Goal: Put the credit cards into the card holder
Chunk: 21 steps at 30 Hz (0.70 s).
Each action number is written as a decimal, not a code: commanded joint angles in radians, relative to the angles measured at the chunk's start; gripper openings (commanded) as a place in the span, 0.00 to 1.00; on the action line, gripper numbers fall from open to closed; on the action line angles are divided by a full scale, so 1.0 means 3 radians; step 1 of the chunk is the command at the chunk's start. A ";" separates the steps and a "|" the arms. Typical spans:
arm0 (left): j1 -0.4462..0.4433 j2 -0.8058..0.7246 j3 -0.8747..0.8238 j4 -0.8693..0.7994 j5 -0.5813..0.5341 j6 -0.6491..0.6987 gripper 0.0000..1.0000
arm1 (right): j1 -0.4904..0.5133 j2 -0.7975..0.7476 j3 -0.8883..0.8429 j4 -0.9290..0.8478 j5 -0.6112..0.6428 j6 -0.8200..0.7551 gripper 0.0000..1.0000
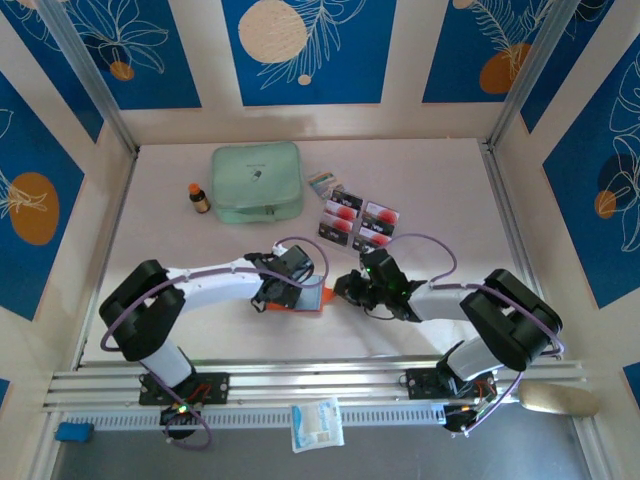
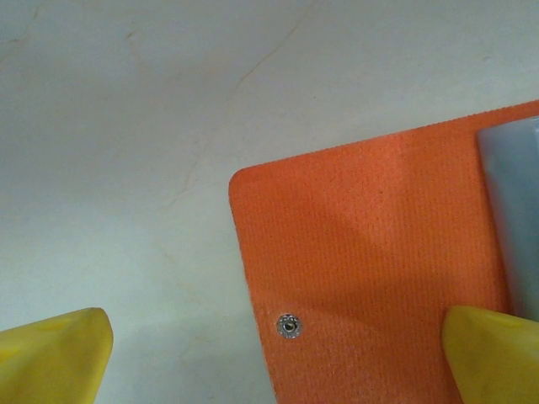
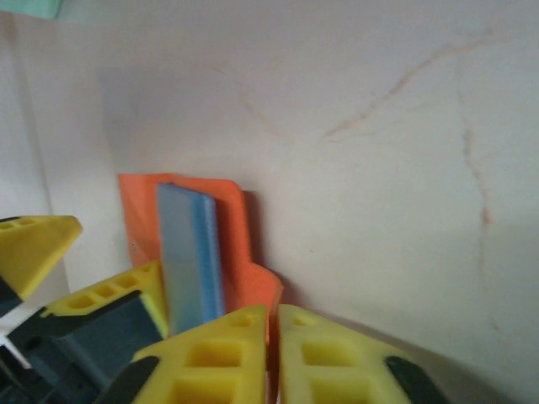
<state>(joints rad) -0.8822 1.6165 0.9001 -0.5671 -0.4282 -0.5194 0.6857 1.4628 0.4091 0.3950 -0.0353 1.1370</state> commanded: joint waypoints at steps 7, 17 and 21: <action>-0.0035 -0.0065 -0.0106 -0.0073 -0.0046 -0.0074 1.00 | 0.0057 -0.0552 0.0209 -0.1038 0.0226 -0.0329 0.12; -0.0037 -0.0056 -0.0091 -0.0074 -0.0022 -0.0099 1.00 | 0.0425 -0.0583 0.0729 -0.1439 0.0495 -0.0456 0.00; -0.0037 -0.0060 -0.0090 -0.0083 -0.0022 -0.0113 1.00 | 0.0560 -0.0277 0.0954 -0.1429 0.0507 -0.0471 0.00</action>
<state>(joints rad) -0.8822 1.6108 0.8867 -0.5629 -0.4274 -0.5407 0.8337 1.3331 0.6552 0.0040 0.0933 1.0199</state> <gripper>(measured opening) 0.997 0.060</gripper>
